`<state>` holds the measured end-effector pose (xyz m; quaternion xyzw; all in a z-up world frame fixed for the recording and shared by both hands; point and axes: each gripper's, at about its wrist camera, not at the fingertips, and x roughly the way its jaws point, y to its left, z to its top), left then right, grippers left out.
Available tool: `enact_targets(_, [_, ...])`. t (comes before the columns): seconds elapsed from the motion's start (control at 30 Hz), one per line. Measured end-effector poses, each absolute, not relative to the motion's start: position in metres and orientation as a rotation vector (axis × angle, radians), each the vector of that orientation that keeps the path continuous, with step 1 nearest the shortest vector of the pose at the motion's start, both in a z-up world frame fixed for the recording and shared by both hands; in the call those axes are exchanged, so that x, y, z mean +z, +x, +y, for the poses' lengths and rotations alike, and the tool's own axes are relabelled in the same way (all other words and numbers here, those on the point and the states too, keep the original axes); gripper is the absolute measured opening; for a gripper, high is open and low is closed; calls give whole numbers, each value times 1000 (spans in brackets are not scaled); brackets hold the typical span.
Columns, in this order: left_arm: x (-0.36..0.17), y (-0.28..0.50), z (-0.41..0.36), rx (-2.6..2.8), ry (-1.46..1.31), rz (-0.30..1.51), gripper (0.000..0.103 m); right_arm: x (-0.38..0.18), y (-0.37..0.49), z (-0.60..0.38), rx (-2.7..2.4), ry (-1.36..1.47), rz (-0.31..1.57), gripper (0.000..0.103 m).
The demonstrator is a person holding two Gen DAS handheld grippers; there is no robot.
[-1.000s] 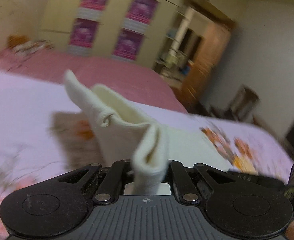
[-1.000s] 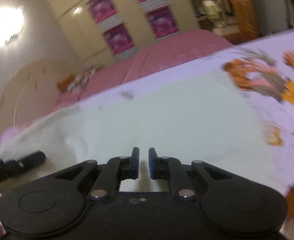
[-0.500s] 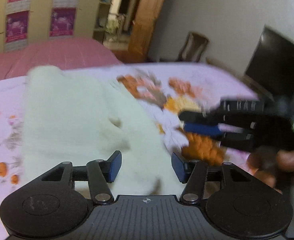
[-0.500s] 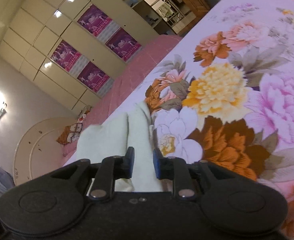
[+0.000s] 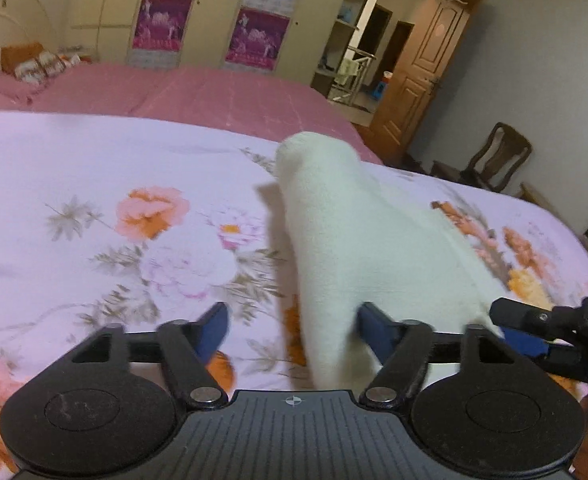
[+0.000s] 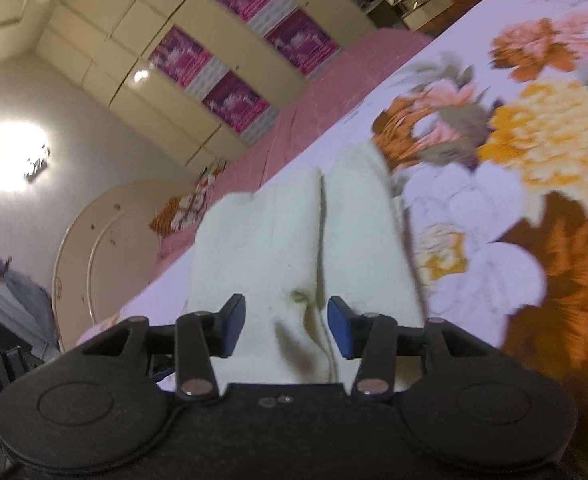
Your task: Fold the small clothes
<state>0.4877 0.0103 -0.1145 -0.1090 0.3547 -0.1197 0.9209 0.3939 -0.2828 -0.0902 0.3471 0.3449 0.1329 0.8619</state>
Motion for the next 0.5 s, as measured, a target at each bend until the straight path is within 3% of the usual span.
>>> enact_targets(0.5, [-143, 512, 28, -283, -337, 731, 75, -103, 426, -270, 348, 784, 756, 42])
